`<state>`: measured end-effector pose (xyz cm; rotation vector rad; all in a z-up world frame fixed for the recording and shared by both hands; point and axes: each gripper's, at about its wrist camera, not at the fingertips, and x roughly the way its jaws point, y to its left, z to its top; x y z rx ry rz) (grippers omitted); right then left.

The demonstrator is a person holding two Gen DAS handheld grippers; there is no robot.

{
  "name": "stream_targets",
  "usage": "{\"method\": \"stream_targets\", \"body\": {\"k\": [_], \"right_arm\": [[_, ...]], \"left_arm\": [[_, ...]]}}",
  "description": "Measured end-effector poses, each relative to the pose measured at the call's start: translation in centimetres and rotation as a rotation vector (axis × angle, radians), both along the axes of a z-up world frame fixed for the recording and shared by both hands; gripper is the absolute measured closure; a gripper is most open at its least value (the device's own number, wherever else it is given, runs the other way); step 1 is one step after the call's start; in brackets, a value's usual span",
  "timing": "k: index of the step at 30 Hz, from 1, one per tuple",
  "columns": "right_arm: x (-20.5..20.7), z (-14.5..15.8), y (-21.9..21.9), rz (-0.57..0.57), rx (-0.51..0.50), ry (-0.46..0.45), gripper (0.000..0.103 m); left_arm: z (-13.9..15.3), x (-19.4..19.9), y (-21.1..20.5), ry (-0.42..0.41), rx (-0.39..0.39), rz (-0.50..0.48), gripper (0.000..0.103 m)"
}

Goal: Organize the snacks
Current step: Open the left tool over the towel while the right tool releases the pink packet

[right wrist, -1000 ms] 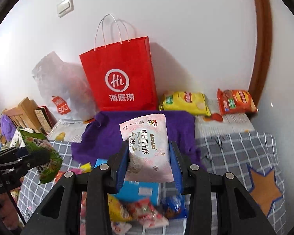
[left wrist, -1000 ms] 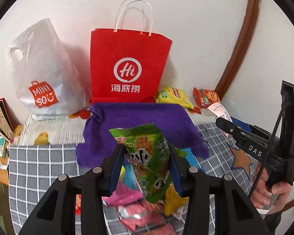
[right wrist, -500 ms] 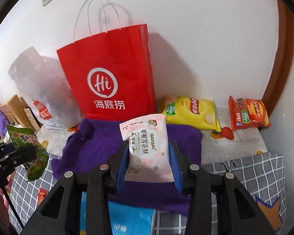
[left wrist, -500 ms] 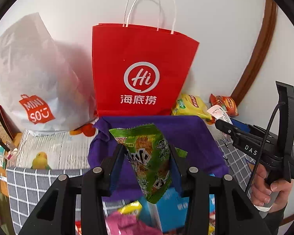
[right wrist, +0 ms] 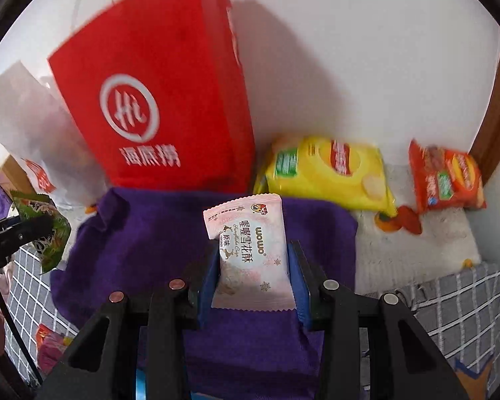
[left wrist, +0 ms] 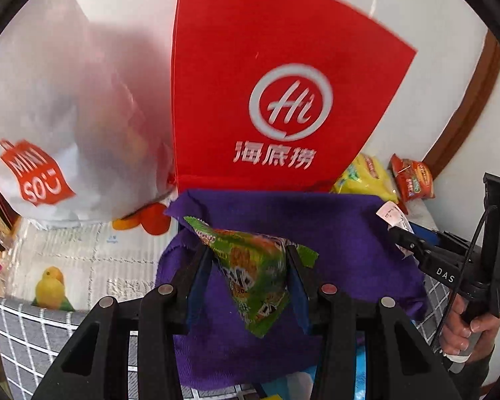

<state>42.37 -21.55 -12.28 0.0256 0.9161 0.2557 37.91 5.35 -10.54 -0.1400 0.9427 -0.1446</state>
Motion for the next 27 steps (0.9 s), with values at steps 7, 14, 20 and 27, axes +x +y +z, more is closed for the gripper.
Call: {"method": "stream_targets", "body": {"k": [7, 14, 20, 27], "right_arm": [[1.1, -2.1, -0.4, 0.014, -0.036, 0.043, 0.063], [1.9, -3.9, -0.6, 0.019, -0.054, 0.089, 0.063], [2.3, -4.6, -0.8, 0.012, -0.067, 0.106, 0.062], [2.8, -5.2, -0.7, 0.015, -0.071, 0.125, 0.061]], "left_arm": [[-2.2, 0.7, -0.2, 0.039, 0.013, -0.015, 0.064], [-3.3, 1.0, -0.3, 0.059, 0.008, -0.023, 0.064], [-3.1, 0.9, -0.4, 0.061, -0.005, -0.032, 0.064], [-2.4, 0.7, -0.6, 0.056, -0.006, -0.041, 0.063]]}}
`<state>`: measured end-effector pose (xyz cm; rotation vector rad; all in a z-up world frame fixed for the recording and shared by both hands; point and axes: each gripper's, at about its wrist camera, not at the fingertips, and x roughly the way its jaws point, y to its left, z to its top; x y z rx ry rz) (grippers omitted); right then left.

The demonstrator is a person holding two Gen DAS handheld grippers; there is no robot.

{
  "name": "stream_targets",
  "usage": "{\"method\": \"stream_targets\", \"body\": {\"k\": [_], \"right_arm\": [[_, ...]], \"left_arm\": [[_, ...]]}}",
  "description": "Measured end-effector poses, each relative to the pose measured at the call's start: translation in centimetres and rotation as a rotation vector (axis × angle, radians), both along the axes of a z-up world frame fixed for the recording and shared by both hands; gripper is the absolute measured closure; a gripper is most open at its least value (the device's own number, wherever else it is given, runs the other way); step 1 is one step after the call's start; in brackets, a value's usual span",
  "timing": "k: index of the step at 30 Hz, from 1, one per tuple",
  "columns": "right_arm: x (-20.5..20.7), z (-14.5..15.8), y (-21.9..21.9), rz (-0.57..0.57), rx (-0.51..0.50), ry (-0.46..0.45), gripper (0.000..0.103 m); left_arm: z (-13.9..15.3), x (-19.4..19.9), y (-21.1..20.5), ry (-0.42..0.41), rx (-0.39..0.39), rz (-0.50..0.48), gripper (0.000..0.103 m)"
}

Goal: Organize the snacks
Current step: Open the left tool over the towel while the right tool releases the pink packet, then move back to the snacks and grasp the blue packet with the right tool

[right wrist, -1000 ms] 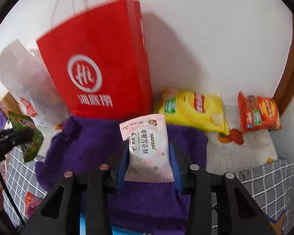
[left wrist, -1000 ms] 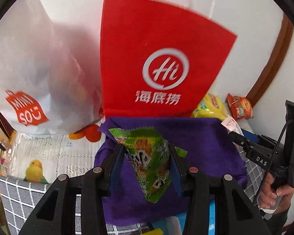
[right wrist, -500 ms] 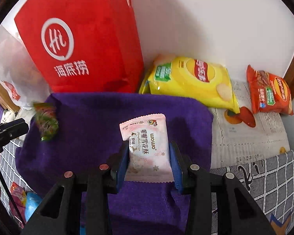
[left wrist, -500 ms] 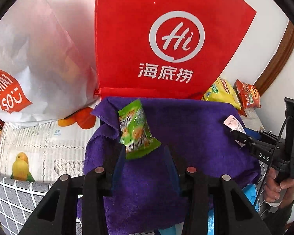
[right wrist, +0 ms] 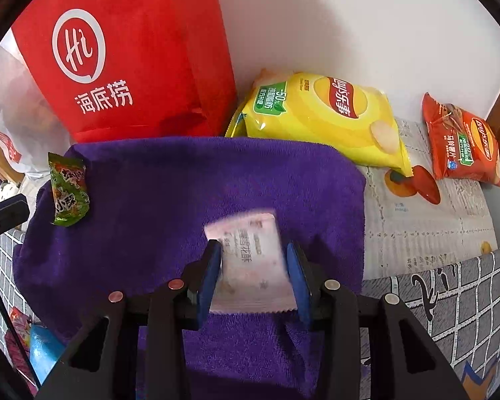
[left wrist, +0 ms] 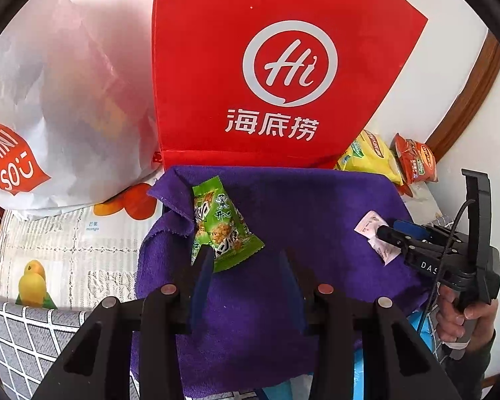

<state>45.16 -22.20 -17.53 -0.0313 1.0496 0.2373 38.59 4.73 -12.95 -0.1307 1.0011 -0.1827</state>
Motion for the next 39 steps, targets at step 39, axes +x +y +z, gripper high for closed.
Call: {"method": "stream_targets", "body": {"k": [39], "right_arm": [[-21.9, 9.8, -3.3, -0.166, -0.020, -0.197, 0.028]], "left_arm": [[8.8, -18.4, 0.3, -0.172, 0.006, -0.028, 0.048]]}}
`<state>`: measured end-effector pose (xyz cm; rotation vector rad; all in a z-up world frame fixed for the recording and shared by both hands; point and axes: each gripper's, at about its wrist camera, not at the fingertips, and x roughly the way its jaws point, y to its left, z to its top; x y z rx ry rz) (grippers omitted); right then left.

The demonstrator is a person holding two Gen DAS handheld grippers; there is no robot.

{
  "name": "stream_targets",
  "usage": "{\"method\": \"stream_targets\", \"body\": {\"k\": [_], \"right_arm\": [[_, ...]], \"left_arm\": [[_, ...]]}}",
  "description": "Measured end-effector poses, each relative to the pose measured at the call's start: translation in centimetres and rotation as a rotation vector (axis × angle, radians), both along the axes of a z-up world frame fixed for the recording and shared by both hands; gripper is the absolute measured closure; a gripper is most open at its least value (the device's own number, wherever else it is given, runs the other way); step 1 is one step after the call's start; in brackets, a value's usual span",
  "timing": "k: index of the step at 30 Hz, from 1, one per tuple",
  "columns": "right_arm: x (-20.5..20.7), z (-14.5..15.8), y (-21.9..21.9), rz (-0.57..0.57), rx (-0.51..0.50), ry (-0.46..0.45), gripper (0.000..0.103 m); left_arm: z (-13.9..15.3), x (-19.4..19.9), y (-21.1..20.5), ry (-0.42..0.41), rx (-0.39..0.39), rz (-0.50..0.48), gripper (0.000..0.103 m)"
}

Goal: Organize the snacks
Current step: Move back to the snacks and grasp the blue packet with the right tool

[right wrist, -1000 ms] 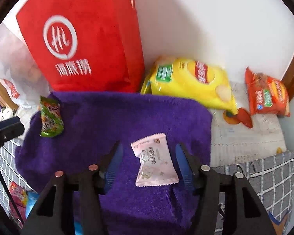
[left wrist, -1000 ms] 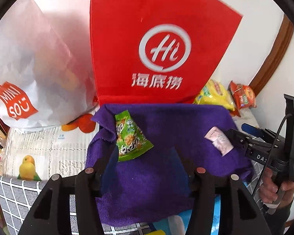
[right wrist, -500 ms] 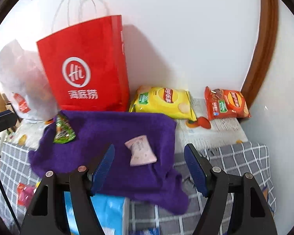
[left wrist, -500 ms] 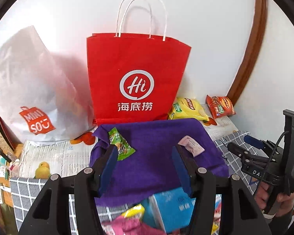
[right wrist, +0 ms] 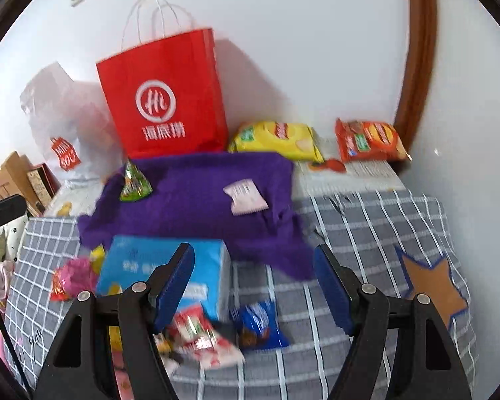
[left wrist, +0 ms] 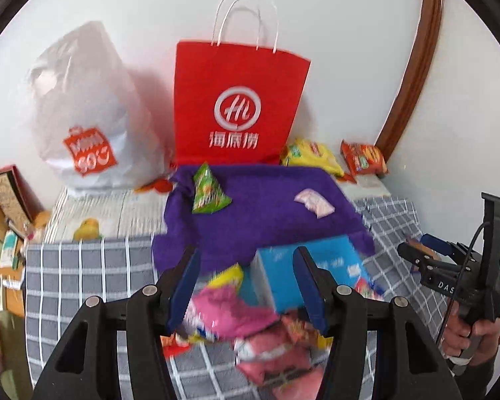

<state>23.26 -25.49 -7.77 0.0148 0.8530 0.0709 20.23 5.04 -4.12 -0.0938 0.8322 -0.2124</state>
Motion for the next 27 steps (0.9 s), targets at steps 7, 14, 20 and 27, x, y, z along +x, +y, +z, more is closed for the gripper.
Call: {"method": "stream_targets", "body": {"k": [7, 14, 20, 27], "right_arm": [[-2.1, -2.7, -0.5, 0.003, 0.013, 0.048, 0.029], [-2.9, -5.0, 0.5, 0.062, 0.022, 0.068, 0.035], [-1.2, -6.9, -1.0, -0.010, 0.006, 0.106, 0.045], [0.6, -9.6, -1.0, 0.021, -0.004, 0.181, 0.047]], "left_arm": [[-2.0, -2.2, 1.7, 0.031, 0.014, 0.040, 0.047], [-3.1, -3.2, 3.6, 0.047, -0.007, 0.070, 0.047], [-4.2, -2.9, 5.1, 0.075, -0.011, 0.102, 0.047], [-5.3, -2.1, 6.5, 0.106, -0.015, 0.134, 0.047]]}}
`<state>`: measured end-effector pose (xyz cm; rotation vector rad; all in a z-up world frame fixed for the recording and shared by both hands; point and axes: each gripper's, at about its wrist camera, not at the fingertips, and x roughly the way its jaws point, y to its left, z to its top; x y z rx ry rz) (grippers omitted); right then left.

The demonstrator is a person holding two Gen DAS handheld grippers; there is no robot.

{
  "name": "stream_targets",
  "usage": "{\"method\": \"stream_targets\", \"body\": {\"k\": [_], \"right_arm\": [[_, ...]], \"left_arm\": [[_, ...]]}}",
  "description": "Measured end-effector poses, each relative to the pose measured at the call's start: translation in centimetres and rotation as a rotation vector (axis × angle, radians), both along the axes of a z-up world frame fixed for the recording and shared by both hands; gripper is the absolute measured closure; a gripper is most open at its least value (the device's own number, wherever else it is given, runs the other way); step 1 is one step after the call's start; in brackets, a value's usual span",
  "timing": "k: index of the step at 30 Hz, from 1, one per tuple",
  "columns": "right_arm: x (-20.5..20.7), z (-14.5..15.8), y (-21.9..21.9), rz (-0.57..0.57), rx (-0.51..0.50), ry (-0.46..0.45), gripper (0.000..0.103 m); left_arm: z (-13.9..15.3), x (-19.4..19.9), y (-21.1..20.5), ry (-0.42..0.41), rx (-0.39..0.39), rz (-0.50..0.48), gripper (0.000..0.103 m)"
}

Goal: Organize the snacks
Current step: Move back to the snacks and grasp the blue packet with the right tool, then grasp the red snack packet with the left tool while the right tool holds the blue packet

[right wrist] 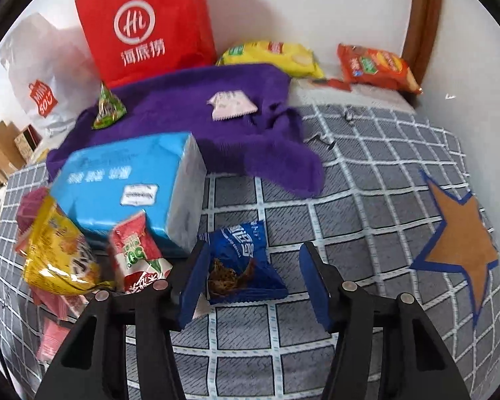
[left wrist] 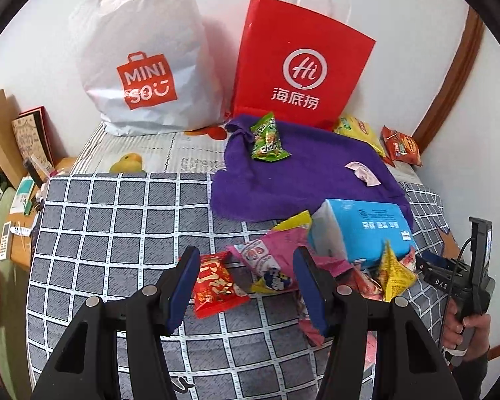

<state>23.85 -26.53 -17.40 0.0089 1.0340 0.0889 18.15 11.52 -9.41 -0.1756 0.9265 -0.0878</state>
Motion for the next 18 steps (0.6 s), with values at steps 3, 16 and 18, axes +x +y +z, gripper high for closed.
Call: {"method": "stream_targets", "body": {"k": [3, 16, 18], "right_arm": [[0.3, -0.8, 0.3, 0.021, 0.002, 0.022, 0.047], [-0.9, -0.9, -0.9, 0.022, -0.032, -0.016, 0.057], [-1.6, -0.6, -1.8, 0.008, -0.033, -0.027, 0.057]], "left_arm": [[-0.2, 0.3, 0.3, 0.005, 0.001, 0.006, 0.048], [-1.3, 0.2, 1.8, 0.021, 0.006, 0.028, 0.047], [-2.0, 0.4, 2.1, 0.036, 0.007, 0.040, 0.047]]}}
